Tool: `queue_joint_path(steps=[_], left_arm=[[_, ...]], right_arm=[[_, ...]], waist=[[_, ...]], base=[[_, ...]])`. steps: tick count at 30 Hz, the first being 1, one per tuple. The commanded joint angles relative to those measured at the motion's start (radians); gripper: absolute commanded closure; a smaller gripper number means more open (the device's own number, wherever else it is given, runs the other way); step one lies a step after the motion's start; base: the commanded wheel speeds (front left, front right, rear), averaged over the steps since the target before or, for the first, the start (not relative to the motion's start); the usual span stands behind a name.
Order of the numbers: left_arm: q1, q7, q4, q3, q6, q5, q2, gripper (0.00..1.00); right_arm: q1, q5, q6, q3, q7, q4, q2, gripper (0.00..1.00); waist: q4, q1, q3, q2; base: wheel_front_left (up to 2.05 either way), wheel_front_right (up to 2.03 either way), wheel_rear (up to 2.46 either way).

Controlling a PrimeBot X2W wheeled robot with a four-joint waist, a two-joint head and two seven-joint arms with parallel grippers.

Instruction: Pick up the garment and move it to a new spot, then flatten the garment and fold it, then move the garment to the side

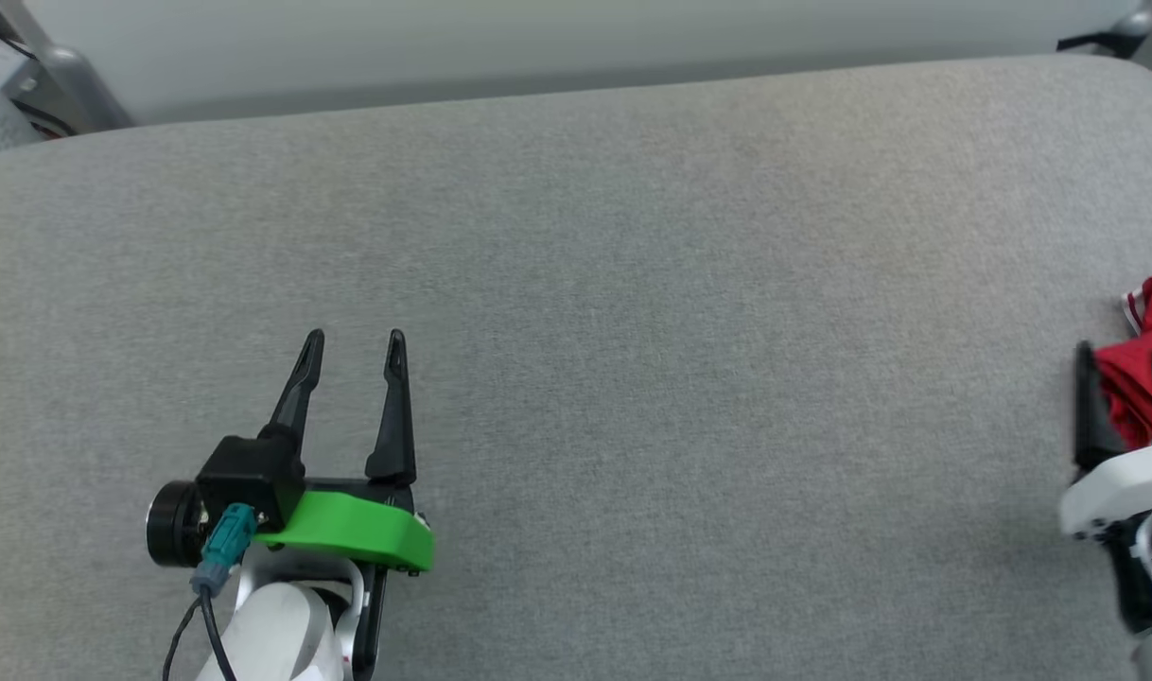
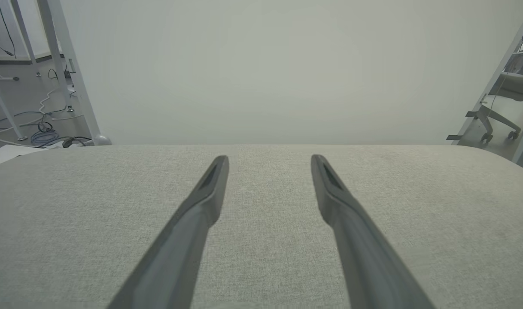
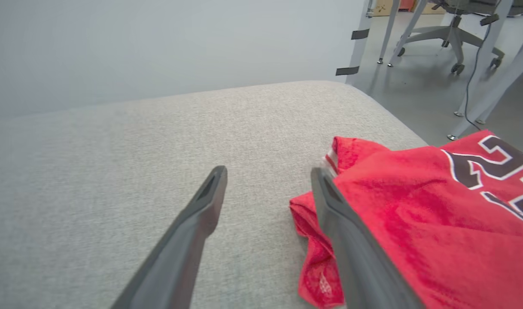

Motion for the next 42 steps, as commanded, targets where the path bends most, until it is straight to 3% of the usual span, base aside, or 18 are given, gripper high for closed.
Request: queue_joint_path(steps=[1, 12, 20, 29, 42], left_arm=[[0.018, -0.006, 0.01, 0.008, -0.003, -0.013, -0.005, 0.0], [0.076, -0.007, 0.042, 0.092, -0.019, -0.009, -0.011, 0.0], [0.125, -0.007, 0.084, 0.107, -0.046, -0.004, -0.003, 0.0], [0.157, -0.007, 0.125, 0.113, -0.066, -0.017, -0.003, 0.0], [0.153, -0.007, 0.167, 0.108, -0.076, -0.024, -0.003, 0.0]], right_arm=[[0.032, -0.015, -0.001, 0.016, -0.004, -0.047, 0.027, 0.0], [0.183, -0.09, -0.001, 0.086, 0.083, -0.419, 0.153, 0.0], [0.327, -0.13, -0.001, 0.072, 0.14, -0.588, 0.204, 0.0], [0.442, -0.145, -0.001, 0.078, 0.186, -0.682, 0.229, 0.0], [0.458, -0.143, -0.001, 0.097, 0.202, -0.708, 0.241, 0.0]], waist=[[0.042, 0.0001, -0.046, 0.0], [0.078, 0.0001, -0.118, 0.0], [0.078, 0.0001, -0.166, 0.0], [0.057, 0.0001, -0.203, 0.0], [0.06, 0.0001, -0.208, 0.0]], base=[[0.0, 0.0, 0.0], [0.0, 0.0, 0.0], [0.0, 0.0, 0.0], [0.0, 0.0, 0.0], [0.0, 0.0, 0.0]])
